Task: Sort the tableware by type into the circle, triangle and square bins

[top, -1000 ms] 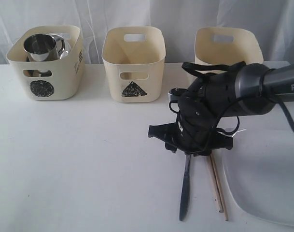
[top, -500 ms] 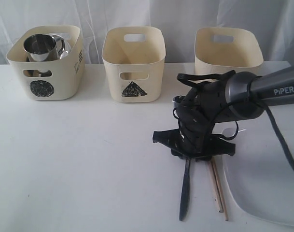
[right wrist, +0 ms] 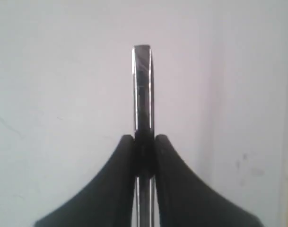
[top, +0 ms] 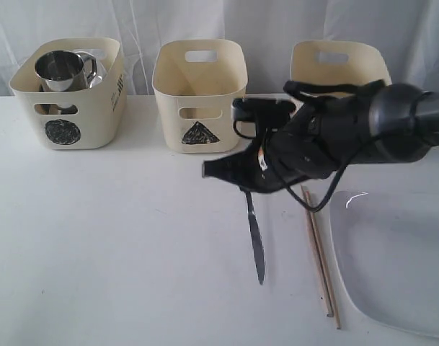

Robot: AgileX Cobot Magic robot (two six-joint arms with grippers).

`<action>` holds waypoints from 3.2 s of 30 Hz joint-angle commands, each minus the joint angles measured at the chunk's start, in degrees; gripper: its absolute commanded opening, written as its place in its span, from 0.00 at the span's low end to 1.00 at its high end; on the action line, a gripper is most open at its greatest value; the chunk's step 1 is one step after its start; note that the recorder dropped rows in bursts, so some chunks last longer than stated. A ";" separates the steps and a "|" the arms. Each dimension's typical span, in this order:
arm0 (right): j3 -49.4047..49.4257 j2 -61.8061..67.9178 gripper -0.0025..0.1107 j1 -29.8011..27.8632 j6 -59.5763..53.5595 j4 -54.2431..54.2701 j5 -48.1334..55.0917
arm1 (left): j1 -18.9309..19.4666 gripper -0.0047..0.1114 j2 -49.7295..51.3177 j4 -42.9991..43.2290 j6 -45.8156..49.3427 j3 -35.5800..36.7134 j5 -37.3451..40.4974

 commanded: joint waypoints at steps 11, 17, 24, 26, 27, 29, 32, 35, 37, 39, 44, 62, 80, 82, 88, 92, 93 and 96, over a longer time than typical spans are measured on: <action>-10.40 -4.17 0.02 -7.01 -3.22 -0.55 -14.32 | 0.19 0.04 -0.23 -0.10 -0.21 0.21 -0.27; -21.83 2.91 0.02 -11.32 -0.94 1.26 -15.59 | 0.19 0.04 -0.23 -0.10 -0.21 0.21 -0.27; -33.14 13.40 0.02 -13.78 9.98 1.26 -22.21 | 0.19 0.04 -0.23 -0.10 -0.21 0.21 -0.27; -37.85 16.86 0.02 -13.78 10.11 1.26 -23.62 | 0.19 0.04 -0.23 -0.10 -0.21 0.21 -0.27; -39.42 17.86 0.02 -13.78 10.67 1.26 -24.14 | 0.19 0.04 -0.23 -0.10 -0.21 0.21 -0.27; -43.89 20.36 0.02 -13.78 11.77 1.51 -25.94 | 0.19 0.04 -0.23 -0.10 -0.21 0.21 -0.27; -50.61 24.84 0.02 -13.86 11.92 3.53 -25.71 | 0.19 0.04 -0.23 -0.10 -0.21 0.21 -0.27; -56.11 29.67 0.02 -13.91 11.92 3.63 -23.71 | 0.19 0.04 -0.23 -0.10 -0.21 0.21 -0.27; -56.73 31.04 0.06 -13.91 11.77 3.52 -20.24 | 0.19 0.04 -0.23 -0.10 -0.21 0.21 -0.27; -56.63 30.71 0.18 -13.67 10.37 2.30 -17.19 | 0.19 0.04 -0.23 -0.10 -0.21 0.21 -0.27; -56.23 27.05 0.24 -13.04 5.62 2.30 -9.28 | 0.19 0.04 -0.23 -0.10 -0.21 0.21 -0.27; -12.84 0.30 0.24 -4.04 -29.12 8.19 24.00 | 0.19 0.04 -0.23 -0.10 -0.21 0.21 -0.27; -1.29 1.83 0.46 -5.23 -15.50 -3.95 18.92 | 0.19 0.04 -0.23 -0.10 -0.21 0.21 -0.27; -1.29 2.71 0.46 -7.13 -14.06 -3.84 18.60 | 0.19 0.04 -0.23 -0.10 -0.21 0.21 -0.27; -1.29 5.31 0.46 -7.76 -14.06 -0.15 14.70 | 0.19 0.04 -0.23 -0.10 -0.21 0.21 -0.27; -1.29 6.80 0.46 -7.76 -14.06 0.40 13.72 | 0.19 0.04 -0.23 -0.10 -0.21 0.21 -0.27; -1.29 7.16 0.46 -7.76 -14.06 0.40 13.57 | 0.19 0.04 -0.23 -0.10 -0.21 0.21 -0.27; -1.29 8.04 0.46 -8.24 -14.06 0.68 13.19 | 0.19 0.04 -0.23 -0.10 -0.21 0.21 -0.27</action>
